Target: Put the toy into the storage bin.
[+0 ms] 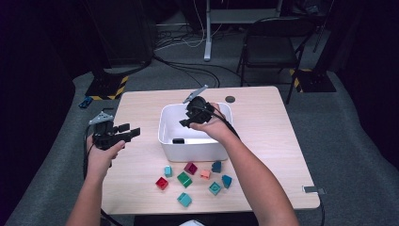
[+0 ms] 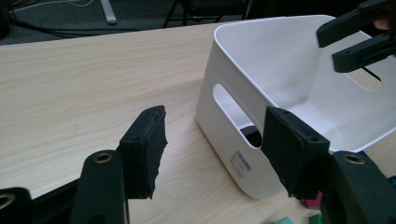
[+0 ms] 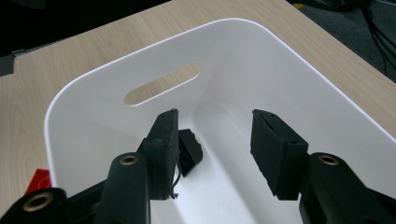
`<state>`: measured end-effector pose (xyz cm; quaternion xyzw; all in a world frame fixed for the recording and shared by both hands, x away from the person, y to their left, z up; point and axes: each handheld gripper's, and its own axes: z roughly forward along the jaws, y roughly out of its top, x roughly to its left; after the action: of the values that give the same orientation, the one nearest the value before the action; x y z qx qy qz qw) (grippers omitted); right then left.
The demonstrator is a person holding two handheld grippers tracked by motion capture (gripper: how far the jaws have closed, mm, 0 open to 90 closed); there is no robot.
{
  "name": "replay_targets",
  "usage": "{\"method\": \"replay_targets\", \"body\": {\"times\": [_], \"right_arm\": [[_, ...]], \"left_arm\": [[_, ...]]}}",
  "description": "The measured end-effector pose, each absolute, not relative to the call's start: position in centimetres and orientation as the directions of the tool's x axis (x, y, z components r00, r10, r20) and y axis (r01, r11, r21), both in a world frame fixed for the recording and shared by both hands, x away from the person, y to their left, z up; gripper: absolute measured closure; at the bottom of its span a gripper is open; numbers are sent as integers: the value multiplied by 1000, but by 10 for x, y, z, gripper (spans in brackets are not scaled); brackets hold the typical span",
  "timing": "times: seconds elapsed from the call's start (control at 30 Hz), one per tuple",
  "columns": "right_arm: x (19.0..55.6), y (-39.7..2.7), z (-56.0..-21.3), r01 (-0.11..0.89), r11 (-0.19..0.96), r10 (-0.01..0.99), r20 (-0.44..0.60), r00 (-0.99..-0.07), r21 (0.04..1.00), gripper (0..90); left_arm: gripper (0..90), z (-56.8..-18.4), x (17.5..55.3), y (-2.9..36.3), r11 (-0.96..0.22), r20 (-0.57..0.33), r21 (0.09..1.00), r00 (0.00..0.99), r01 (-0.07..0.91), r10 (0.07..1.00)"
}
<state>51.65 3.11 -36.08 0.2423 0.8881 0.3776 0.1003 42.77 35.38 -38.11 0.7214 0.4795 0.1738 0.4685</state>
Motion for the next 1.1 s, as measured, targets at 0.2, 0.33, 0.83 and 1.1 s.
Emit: {"method": "replay_targets", "body": {"times": [0.2,0.33,0.83,1.1], "right_arm": [[497,12,-344,329,561,503,3,-864,760,486],[480,0,-337,303,560,481,-4,-877,771,498],[427,-30,-330,254,542,478,-45,-877,801,484],[402,-45,-336,253,526,495,-51,-868,812,484]], "left_arm": [[397,-382,429,353,-110,-190,845,486,524,853],[397,-382,429,353,-114,-189,844,489,524,851],[390,-384,430,351,-127,-182,835,486,536,855],[390,-384,429,351,-124,-183,836,484,535,856]]}}
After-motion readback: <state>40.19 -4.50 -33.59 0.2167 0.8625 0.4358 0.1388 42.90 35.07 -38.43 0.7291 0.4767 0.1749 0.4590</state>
